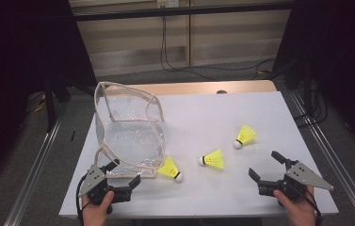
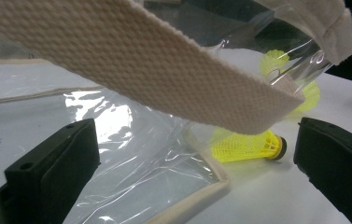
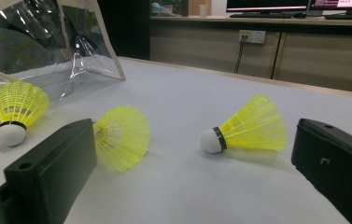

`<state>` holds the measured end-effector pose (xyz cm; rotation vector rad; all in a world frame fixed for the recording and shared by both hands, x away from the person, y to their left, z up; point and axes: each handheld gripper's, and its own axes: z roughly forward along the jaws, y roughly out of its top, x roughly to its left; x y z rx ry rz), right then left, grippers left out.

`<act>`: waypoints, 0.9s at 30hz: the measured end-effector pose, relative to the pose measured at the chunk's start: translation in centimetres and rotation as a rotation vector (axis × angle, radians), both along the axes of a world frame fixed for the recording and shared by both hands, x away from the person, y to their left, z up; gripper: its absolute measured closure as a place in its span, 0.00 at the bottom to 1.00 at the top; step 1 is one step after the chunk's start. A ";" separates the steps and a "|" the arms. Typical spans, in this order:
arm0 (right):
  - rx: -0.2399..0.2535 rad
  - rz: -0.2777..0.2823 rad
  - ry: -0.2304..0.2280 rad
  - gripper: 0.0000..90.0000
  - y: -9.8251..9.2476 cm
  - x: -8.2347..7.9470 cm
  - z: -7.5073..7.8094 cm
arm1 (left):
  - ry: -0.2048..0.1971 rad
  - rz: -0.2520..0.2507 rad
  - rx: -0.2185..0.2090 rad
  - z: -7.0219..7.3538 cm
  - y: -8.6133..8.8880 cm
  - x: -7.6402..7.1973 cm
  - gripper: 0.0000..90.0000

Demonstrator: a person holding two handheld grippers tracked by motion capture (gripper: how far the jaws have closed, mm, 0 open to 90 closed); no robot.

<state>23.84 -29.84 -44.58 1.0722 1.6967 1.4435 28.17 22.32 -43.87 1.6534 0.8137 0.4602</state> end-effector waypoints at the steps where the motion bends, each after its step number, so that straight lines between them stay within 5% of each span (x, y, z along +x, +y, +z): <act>1: 0.000 0.001 -0.001 0.00 0.0 0.0 0.0 | 0.000 0.001 0.002 0.0 0.0 0.0 0.00; 12: -0.007 0.013 -0.005 0.00 0.0 0.0 0.0 | 0.023 -0.092 0.004 0.0 -1.7 -0.4 0.03; 27: -0.013 0.014 -0.007 0.00 0.1 0.0 0.1 | 0.042 -0.108 0.037 -0.1 -2.5 -0.3 0.02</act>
